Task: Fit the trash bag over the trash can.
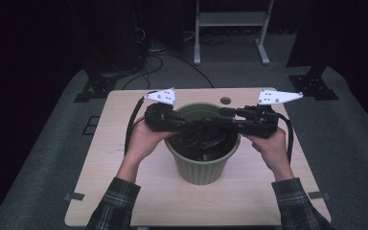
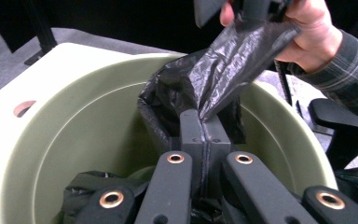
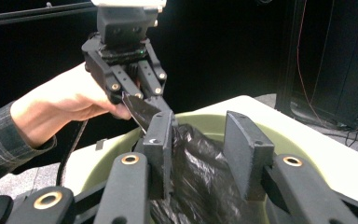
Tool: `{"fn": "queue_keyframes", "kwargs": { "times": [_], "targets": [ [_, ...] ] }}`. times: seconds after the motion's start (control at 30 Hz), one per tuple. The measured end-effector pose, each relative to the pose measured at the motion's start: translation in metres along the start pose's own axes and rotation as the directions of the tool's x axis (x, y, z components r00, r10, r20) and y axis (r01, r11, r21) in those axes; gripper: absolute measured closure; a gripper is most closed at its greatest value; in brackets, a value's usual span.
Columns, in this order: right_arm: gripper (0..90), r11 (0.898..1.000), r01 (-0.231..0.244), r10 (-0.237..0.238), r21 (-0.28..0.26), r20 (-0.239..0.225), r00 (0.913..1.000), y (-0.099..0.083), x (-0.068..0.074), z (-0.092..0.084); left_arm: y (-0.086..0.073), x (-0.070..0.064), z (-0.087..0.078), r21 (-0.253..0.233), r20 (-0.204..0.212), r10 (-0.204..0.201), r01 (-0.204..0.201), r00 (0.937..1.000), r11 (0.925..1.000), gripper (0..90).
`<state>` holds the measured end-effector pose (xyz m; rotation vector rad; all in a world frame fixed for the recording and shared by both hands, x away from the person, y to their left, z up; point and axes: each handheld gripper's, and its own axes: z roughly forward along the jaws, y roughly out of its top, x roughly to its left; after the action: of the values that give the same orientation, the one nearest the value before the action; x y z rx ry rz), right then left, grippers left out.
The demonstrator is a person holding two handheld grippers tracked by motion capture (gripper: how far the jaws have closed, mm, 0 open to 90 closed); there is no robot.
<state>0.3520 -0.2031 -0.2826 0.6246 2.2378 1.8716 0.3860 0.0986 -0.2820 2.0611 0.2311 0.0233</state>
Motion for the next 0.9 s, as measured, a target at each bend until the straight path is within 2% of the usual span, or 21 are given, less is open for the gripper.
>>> {"fn": "queue_keyframes", "kwargs": {
  "times": [0.1, 0.3, 0.4, 0.67, 0.8, 0.9],
  "targets": [
    [61.4, 1.0, 0.008, -0.008, 0.008, 0.005, 1.0, 0.003, 0.001, 0.004, 0.001, -0.002, 0.002, 0.002, 0.008, 0.008, -0.008, 0.9999, 1.0, 89.6],
    [61.3, 1.0, 0.014, -0.014, 0.006, -0.014, 0.9998, 0.009, 0.002, 0.013, 0.001, -0.002, 0.006, 0.006, 0.019, 0.007, -0.007, 0.9998, 1.0, 89.6],
    [61.0, 0.999, 0.03, -0.03, 0.032, -0.002, 0.9995, 0.01, 0.004, 0.017, 0.001, -0.002, 0.003, -0.005, 0.026, 0.008, -0.008, 0.9996, 1.0, 89.6],
    [61.0, 1.0, -0.005, 0.004, 0.03, 0.023, 0.9997, -0.003, -0.005, 0.003, -0.003, 0.001, -0.013, -0.043, 0.031, -0.007, 0.008, 0.9995, 0.9991, 89.6],
    [60.6, 1.0, 0.006, -0.006, 0.018, 0.006, 1.0, -0.001, -0.001, 0.005, -0.001, 0.001, -0.006, -0.041, 0.043, -0.005, 0.007, 0.999, 0.9991, 89.6],
    [60.5, 0.999, 0.024, -0.024, 0.03, -0.01, 0.9997, 0.003, 0.006, 0.012, 0.001, 0.001, -0.001, -0.044, 0.053, -0.007, 0.009, 0.9985, 0.999, 89.6]
  ]
}}
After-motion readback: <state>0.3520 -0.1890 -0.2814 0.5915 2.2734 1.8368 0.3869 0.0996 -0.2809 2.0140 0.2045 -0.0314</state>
